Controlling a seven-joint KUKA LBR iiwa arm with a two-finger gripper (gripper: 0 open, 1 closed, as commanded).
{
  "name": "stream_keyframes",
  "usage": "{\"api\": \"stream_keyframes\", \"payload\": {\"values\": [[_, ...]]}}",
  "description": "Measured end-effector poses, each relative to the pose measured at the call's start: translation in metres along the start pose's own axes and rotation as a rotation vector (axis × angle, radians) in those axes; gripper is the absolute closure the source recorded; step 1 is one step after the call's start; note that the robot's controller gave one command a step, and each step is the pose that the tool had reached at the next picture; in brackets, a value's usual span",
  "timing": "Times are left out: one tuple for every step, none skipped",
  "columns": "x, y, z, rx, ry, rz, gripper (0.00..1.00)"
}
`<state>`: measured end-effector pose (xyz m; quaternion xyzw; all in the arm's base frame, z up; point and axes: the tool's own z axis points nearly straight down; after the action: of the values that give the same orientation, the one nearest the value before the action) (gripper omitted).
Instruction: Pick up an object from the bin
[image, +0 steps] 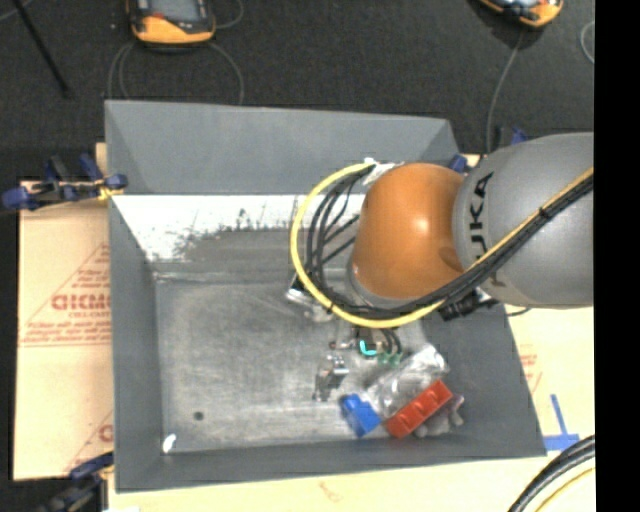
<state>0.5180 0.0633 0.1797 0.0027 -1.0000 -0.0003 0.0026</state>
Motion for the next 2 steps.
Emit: {"api": "stream_keyframes", "payload": {"values": [[0.017, -0.092, 0.070, 0.004, -0.002, -0.153, 0.00], [0.034, -0.100, 0.104, 0.006, -0.033, -0.371, 0.00]]}}
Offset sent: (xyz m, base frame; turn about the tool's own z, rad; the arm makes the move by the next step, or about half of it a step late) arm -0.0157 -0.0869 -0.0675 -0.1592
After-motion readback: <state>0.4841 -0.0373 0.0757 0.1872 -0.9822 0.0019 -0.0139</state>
